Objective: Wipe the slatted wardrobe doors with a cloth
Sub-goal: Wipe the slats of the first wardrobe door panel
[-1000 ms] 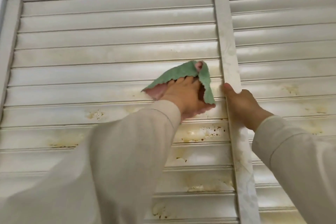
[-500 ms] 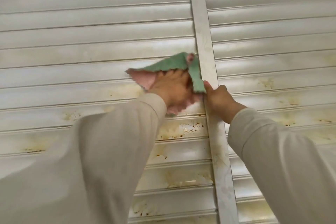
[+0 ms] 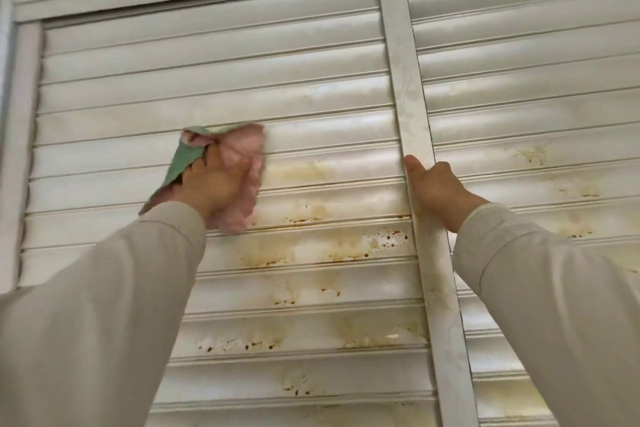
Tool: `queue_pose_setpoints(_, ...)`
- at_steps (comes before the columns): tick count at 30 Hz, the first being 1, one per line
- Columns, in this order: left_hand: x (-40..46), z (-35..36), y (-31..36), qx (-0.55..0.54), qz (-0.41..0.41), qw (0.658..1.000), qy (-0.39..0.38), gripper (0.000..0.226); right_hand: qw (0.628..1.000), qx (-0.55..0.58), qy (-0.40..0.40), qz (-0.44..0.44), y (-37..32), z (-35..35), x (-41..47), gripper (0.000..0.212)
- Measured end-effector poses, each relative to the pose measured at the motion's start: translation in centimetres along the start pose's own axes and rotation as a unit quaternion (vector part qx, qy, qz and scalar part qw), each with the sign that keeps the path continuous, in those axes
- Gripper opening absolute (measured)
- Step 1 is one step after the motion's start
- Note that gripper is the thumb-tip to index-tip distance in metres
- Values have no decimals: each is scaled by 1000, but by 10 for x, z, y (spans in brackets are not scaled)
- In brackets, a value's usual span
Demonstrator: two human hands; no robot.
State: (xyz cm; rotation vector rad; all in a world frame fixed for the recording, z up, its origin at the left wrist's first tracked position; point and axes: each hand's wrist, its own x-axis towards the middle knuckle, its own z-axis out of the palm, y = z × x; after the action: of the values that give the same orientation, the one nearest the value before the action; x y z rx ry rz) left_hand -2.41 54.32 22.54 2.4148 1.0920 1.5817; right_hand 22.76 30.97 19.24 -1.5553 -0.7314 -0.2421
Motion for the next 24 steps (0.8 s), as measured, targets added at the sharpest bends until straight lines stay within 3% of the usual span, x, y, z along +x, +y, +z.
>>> queue_pose_setpoints(1,5,-3,-5,-51,-38,998,-2,87,1000,7,1,-2,0,1,0,80)
queue_pose_setpoints(3,-1,-7,5,-65,-14,998,12,74,1000,14,2,-4,1,1,-2,78)
queue_pose_setpoints(5,-4,2,28,45,120,991,37,70,1000,19,-1,-5,2,2,-3,77)
queue_pose_setpoints(8,-22,21,107,140,293,946,12,56,1000,20,1,-9,3,3,-3,76)
queue_pose_setpoints(9,-29,27,134,140,331,933,-13,58,1000,20,6,-10,3,3,-2,76)
queue_pose_setpoints(12,-36,37,168,95,339,935,-43,70,999,29,15,-7,4,3,-2,78)
queue_pose_setpoints(14,-20,39,144,56,322,944,-39,81,1000,25,17,-3,2,5,-2,79)
queue_pose_setpoints(20,21,-4,14,39,91,994,55,85,1000,-3,24,4,4,5,0,80)
queue_pose_setpoints(22,43,-25,-43,55,-3,998,25,99,1000,-9,27,4,3,7,-1,80)
queue_pose_setpoints(23,55,-30,-59,1,-44,999,-18,102,999,-12,30,2,3,6,-1,80)
queue_pose_setpoints(24,60,-32,-67,20,-46,996,-68,99,999,-15,33,3,3,7,-1,79)
